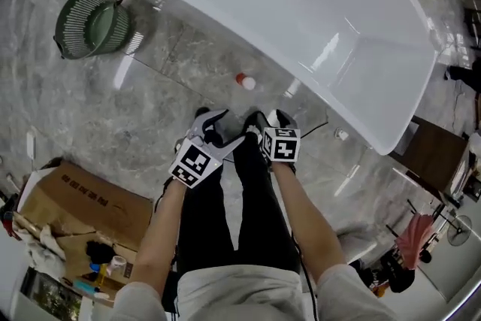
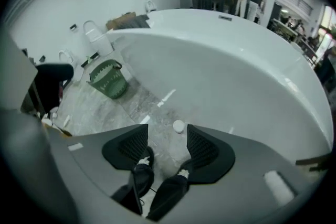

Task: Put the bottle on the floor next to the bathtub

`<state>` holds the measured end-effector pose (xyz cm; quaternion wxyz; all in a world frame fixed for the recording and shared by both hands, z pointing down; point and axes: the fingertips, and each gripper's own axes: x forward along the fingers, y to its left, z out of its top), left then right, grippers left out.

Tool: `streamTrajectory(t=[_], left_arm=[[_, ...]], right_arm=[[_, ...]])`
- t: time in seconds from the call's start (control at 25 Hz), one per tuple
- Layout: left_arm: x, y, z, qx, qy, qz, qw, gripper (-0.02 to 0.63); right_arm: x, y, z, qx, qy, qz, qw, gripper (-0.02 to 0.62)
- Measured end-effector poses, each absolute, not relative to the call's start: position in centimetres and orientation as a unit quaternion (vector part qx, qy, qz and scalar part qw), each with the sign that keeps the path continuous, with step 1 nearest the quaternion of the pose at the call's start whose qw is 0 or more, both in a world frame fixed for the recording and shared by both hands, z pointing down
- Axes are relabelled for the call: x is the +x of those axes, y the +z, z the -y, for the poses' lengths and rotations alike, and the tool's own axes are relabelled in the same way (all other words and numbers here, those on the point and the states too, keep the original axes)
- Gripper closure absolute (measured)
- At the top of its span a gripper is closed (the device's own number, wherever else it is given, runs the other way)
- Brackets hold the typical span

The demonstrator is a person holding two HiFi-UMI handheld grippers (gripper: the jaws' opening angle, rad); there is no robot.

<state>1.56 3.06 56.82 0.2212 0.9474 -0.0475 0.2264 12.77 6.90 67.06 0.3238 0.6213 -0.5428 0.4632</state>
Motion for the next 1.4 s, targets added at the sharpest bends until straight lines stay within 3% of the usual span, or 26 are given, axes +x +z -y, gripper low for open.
streamTrajectory(t=[0.2,0.52,1.0,1.4], left_arm=[[1.5,52.6,-4.4,0.945,0.249,0.021,0.210,0.258],[1.6,46.6,-5.9,0.951,0.256,0.021,0.173,0.257],[1.3,38.7,-15.1,0.953,0.263,0.038,0.144,0.256],[1.0,34.0,-20.4,0.954,0.239,0.073,0.166,0.256]], right_arm=[[12.4,59.7,-9.5,0.666,0.472,0.519,0.255,0.360],[11.5,49.7,-13.6,0.686,0.434,0.545,0.210,0.360],[7.5,41.5,-22.5,0.683,0.414,0.588,0.129,0.360],[5.0,36.3,-27.1,0.673,0.387,0.625,0.082,0.360]])
